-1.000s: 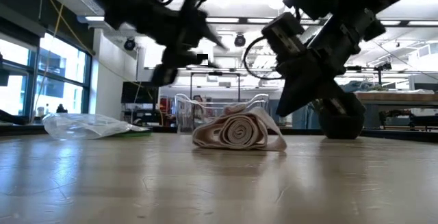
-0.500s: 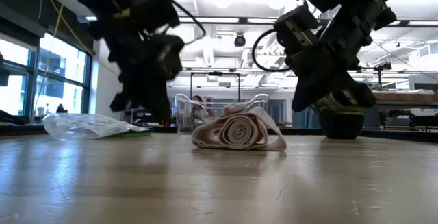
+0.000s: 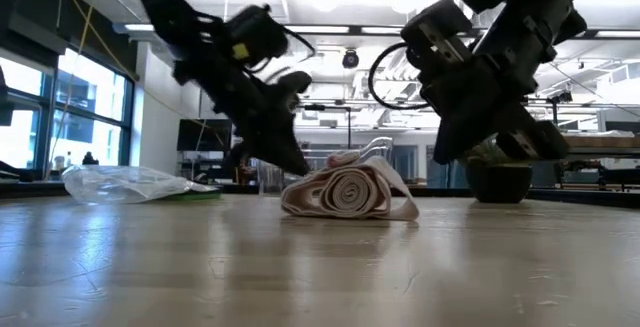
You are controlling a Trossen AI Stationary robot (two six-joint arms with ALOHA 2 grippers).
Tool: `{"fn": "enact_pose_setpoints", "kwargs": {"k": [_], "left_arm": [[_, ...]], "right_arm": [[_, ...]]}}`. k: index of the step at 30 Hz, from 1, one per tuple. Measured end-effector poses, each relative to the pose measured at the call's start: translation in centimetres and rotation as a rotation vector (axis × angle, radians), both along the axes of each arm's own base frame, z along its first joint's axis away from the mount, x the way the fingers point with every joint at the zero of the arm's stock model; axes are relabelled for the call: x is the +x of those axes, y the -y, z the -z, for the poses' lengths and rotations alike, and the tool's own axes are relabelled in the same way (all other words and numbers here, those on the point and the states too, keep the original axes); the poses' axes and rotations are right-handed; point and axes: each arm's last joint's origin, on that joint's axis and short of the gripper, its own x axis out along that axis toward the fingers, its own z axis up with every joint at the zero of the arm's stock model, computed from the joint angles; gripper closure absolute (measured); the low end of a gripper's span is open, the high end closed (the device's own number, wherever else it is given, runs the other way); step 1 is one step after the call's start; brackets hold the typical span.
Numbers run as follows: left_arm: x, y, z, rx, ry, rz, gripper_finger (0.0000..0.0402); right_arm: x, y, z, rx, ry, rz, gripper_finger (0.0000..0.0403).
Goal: Roll bandage
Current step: Roll the bandage
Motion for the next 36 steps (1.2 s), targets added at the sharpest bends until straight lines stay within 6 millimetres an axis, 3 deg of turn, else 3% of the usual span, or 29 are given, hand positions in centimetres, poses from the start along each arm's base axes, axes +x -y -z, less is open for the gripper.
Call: {"fn": "enact_pose_setpoints", "kwargs": {"k": [7,11,25,36], "left_arm": [[3.7,0.5,1.1,0.011,0.000,0.166,0.0401],[4.7,0.9,0.9,0.042,0.023,0.225,0.0401],[4.6,1.2,1.0,0.063,0.002,0.330,0.0401],[4.6,2.2,1.2,0.074,-0.001,0.424,0.0401]], "right_arm": [[1.0,-1.3,1.0,0.035,0.049,0.112,0.0403],[1.1,-1.8,1.0,0.045,0.069,0.183,0.0403],[1.0,-3.9,0.9,0.133,0.113,0.314,0.0403],[5.4,-4.6,1.5,0.107,0.076,0.211,0.0403]]}}
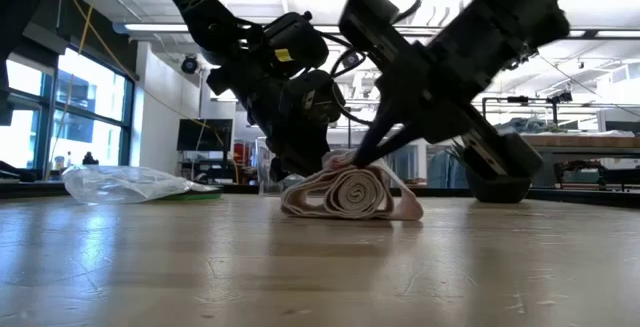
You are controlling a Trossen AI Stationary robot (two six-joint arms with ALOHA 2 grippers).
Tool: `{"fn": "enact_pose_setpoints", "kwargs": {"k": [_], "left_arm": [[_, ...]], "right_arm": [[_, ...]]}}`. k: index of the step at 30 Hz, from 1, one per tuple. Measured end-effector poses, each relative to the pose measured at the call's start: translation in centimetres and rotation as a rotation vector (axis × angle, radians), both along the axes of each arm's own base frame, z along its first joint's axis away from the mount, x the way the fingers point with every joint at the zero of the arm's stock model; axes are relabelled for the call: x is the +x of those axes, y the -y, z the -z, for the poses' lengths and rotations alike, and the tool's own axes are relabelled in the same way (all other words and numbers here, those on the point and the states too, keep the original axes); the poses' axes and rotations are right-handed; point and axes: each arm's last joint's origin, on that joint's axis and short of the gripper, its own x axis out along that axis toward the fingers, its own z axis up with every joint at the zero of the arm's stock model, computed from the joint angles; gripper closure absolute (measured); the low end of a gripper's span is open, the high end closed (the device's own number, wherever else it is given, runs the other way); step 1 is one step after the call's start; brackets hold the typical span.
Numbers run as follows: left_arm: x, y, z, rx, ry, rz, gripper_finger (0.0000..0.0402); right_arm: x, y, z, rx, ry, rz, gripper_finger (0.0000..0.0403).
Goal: Roll bandage
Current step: Roll the bandage
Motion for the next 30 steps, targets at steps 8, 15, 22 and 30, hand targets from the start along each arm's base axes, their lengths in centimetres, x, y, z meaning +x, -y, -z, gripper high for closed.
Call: {"fn": "enact_pose_setpoints", "kwargs": {"k": [8,15,22,30], "left_arm": [[-0.2,1.0,0.2,-0.006,-0.036,0.027,0.0401],[0.0,1.5,0.1,0.001,-0.024,0.035,0.0401],[-0.1,1.1,0.2,-0.024,-0.041,0.006,0.0401],[-0.6,-1.5,-0.3,-0.042,-0.044,-0.080,0.0401]], "right_arm": [[-0.1,0.9,0.2,-0.082,-0.102,0.048,0.0403],[0.1,1.9,0.2,-0.120,-0.103,0.061,0.0403],[0.2,1.9,0.1,-0.106,-0.091,-0.020,0.0403],[-1.3,1.3,-2.2,-0.154,-0.096,-0.096,0.0403]]}}
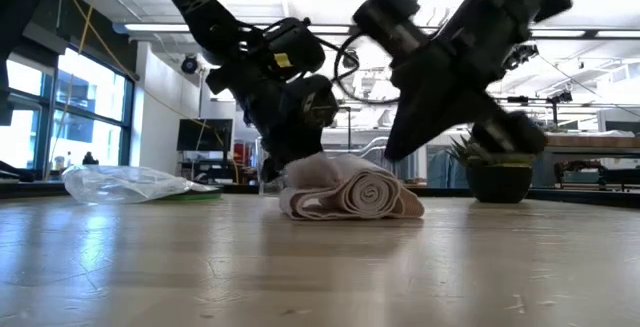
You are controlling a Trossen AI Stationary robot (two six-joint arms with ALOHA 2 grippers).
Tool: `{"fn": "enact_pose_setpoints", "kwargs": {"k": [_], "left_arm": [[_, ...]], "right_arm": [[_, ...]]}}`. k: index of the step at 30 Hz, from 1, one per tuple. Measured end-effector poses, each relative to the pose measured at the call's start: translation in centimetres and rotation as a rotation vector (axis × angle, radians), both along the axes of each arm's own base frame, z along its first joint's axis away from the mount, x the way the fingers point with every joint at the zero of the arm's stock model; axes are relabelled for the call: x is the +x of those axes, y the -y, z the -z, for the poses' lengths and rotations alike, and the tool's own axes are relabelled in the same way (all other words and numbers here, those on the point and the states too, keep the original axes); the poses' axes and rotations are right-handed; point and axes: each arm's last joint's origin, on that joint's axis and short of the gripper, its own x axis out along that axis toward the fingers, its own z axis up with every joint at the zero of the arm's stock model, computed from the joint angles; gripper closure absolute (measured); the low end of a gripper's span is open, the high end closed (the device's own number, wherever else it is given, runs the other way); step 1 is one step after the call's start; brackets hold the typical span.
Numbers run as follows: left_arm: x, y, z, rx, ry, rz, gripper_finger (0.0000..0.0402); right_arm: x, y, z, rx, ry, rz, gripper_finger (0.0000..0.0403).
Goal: Roll bandage
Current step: Roll the bandage
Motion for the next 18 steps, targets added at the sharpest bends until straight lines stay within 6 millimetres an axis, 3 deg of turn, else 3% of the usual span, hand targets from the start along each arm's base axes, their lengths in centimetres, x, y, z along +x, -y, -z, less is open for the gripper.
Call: {"fn": "enact_pose_setpoints", "kwargs": {"k": [9,18], "left_arm": [[-1.3,-1.4,-2.9,0.073,0.028,0.020,0.0401],[-1.4,0.3,-4.0,0.068,0.042,0.048,0.0401]], "right_arm": [[-3.1,1.8,-3.2,-0.158,-0.097,-0.037,0.0403],[-3.0,3.2,-3.3,-0.174,-0.104,-0.186,0.0403]]}}
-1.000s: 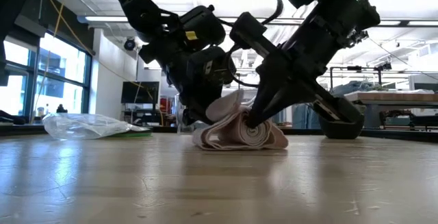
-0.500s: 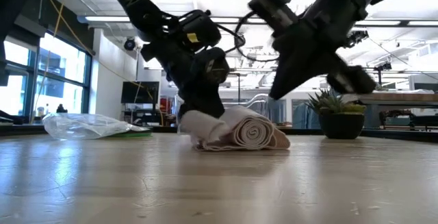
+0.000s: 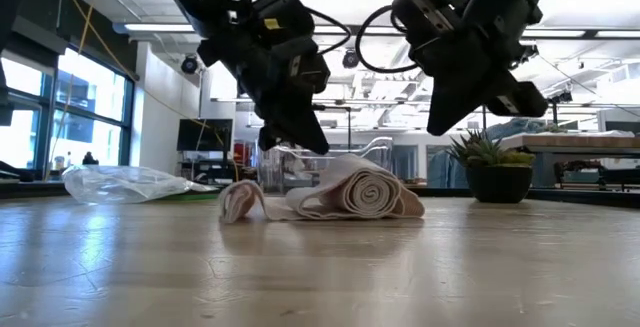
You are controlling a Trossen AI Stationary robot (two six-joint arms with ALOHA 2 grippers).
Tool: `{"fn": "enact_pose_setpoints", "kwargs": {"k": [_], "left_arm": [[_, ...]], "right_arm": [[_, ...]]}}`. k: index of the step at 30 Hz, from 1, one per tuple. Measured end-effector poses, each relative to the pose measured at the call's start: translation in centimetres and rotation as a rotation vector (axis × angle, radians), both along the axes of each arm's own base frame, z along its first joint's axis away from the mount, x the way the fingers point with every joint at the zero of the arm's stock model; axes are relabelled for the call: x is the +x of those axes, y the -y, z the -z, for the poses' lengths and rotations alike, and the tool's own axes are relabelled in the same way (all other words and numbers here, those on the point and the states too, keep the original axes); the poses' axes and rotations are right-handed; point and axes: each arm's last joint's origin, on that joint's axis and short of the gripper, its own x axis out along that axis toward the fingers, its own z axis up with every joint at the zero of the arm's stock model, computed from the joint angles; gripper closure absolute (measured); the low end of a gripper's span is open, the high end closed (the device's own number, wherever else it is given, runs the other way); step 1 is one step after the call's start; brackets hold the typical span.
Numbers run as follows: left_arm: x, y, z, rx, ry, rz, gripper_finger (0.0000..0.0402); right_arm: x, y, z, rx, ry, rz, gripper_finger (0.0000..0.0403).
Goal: Roll bandage
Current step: Roll the bandage
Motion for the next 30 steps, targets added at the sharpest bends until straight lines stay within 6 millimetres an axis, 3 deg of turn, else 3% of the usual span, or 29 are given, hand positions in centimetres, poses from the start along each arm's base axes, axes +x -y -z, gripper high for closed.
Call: {"fn": "enact_pose_setpoints", "kwargs": {"k": [12,18,25,30], "left_arm": [[0.3,1.9,0.0,-0.039,-0.014,-0.061,0.0401],[0.0,2.4,0.2,-0.045,-0.061,-0.052,0.0401],[-3.2,3.2,0.8,-0.082,-0.176,-0.090,0.0401],[-6.7,5.0,-1.1,-0.083,-0.050,-0.222,0.0401]], "right_arm": [[-0.1,0.6,-0.4,-0.025,0.013,-0.114,0.0403],[-1.9,1.2,-1.5,-0.071,-0.056,-0.146,0.0403],[-3.0,2.0,-2.8,-0.128,-0.049,-0.236,0.0403],[-2.0,3.0,-2.8,-0.127,0.080,-0.233,0.0403]]}}
